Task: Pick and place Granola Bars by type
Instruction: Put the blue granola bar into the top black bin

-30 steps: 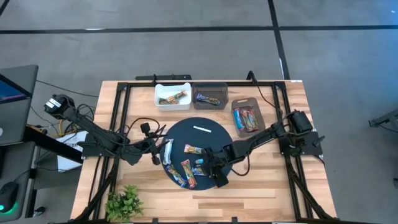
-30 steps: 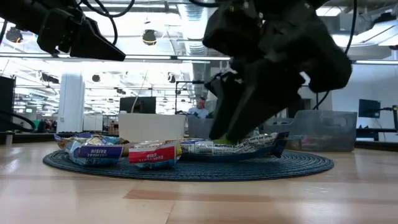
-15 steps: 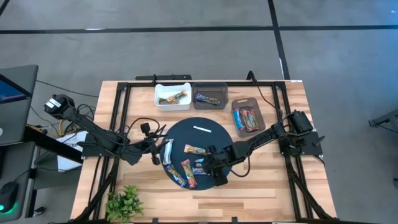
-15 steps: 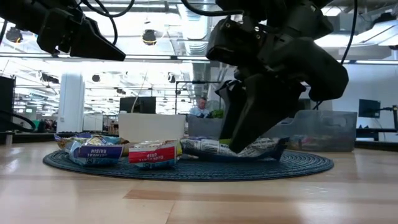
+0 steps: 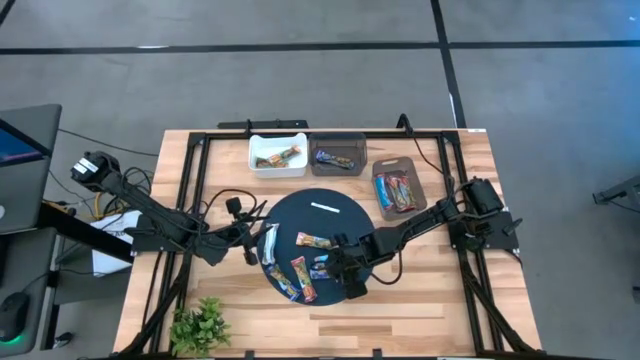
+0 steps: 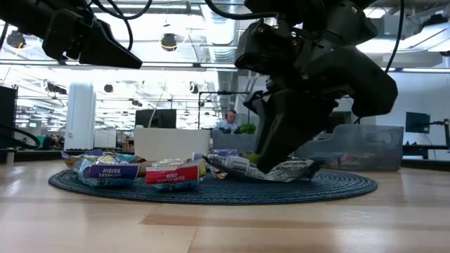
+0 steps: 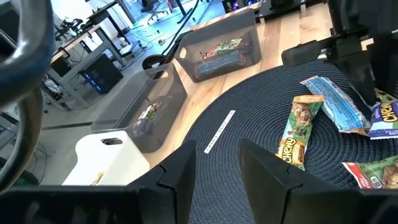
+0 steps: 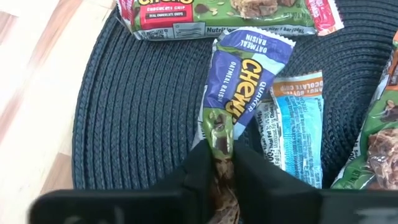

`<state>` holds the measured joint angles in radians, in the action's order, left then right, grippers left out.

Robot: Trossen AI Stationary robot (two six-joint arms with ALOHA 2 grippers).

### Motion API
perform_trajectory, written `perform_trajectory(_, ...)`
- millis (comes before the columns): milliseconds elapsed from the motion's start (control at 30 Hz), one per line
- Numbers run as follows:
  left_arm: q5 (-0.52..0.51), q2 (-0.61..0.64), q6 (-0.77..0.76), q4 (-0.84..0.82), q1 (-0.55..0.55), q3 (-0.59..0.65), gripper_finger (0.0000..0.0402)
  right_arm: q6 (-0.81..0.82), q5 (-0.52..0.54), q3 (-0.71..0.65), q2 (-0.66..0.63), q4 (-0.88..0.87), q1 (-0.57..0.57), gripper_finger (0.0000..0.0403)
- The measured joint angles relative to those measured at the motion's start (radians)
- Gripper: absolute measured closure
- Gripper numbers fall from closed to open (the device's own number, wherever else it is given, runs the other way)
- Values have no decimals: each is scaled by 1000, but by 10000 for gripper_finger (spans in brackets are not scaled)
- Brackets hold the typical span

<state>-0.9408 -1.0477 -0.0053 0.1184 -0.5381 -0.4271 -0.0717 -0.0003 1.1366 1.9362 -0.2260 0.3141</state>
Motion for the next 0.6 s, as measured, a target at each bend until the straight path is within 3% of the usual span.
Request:
perform_trajectory(200, 0, 0, 0, 0, 0, 0, 283, -15, 0, 0, -1, 1, 0, 387)
perform_trajectory(600, 0, 0, -3, 0, 0, 0, 283, -112, 10, 166, -1, -211, 0, 386)
